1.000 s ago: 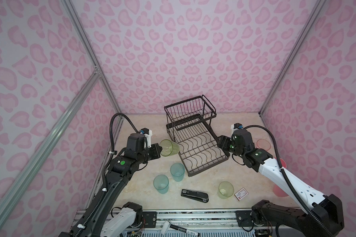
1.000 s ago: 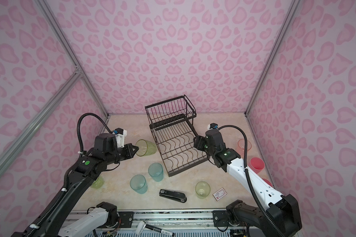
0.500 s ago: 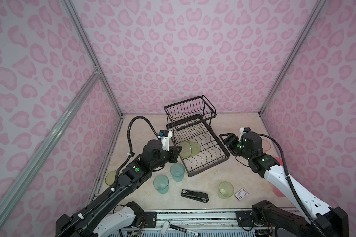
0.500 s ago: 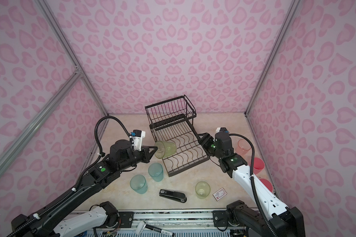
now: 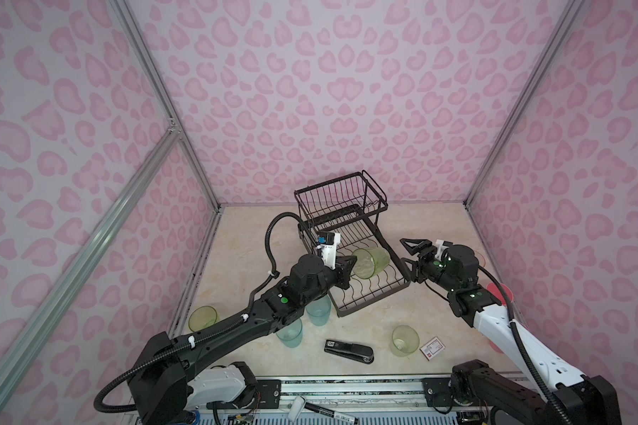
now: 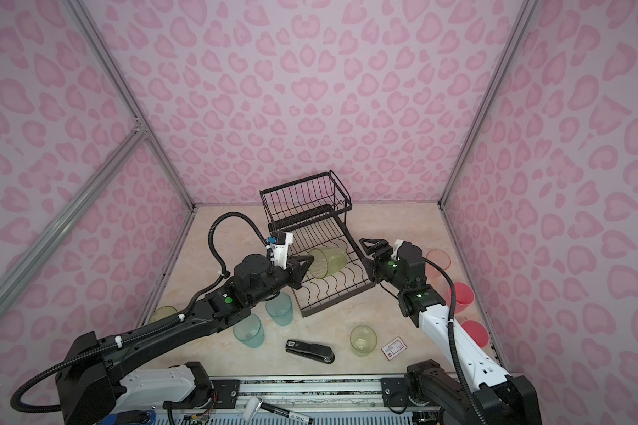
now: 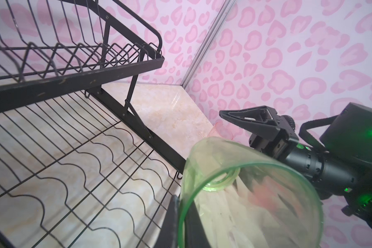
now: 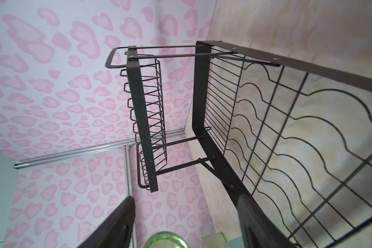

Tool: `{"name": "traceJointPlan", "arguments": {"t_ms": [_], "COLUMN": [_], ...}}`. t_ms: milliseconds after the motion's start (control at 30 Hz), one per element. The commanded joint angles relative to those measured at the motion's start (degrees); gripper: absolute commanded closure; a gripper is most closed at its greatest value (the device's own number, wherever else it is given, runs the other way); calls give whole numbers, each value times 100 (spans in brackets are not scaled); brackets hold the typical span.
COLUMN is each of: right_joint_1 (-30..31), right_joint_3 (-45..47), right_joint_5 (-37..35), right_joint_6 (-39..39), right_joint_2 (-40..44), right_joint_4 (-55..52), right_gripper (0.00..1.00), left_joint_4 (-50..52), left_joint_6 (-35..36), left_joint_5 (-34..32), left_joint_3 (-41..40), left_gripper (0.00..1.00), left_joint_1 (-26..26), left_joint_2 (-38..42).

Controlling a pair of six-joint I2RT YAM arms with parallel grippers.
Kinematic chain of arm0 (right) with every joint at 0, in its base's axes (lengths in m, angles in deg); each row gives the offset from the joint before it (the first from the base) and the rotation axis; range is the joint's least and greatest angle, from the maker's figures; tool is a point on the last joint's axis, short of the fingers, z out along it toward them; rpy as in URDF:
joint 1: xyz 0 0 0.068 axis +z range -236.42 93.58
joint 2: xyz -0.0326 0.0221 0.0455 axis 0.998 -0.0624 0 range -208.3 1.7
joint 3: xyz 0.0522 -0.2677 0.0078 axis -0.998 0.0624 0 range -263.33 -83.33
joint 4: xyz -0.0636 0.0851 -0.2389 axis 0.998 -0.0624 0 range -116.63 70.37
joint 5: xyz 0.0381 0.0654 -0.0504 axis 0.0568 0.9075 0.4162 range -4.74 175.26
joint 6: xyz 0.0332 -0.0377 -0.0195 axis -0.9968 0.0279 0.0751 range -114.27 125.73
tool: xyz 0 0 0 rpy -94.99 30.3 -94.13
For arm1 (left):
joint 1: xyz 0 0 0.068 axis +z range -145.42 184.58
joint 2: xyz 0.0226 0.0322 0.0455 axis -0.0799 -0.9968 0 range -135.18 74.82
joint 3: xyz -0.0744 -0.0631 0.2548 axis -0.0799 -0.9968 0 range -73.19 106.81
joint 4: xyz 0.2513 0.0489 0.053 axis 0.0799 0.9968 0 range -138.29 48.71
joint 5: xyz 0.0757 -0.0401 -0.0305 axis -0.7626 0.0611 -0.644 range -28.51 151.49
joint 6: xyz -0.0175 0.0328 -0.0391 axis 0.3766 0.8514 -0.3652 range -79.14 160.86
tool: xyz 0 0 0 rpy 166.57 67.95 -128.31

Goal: Load cups into a dish rack
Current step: Pick up the cup from the center of the table.

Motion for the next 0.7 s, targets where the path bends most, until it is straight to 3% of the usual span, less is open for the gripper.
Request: {"name": "traceJointPlan", "arguments": {"t_ms": [0, 333, 667], "right_joint_1": [-42, -44, -33], "right_joint_3": [90, 98, -9], "right_joint_5": [165, 128, 142], "right_joint_6": [-592, -1041, -1015], "right_joint_2": [11, 260, 423], "right_joint_4": [565, 618, 438], "right_gripper": [24, 24, 24], "left_joint_4": [-814, -1242, -1457], "left_joint_6": [136, 207, 225], "left_joint_5": [-153, -272, -283], "left_joint_3": [192, 492, 814], "left_gripper": [97, 97, 97], "left_joint_1": [-82, -223, -252], "left_joint_2": [-248, -873, -1269]}}
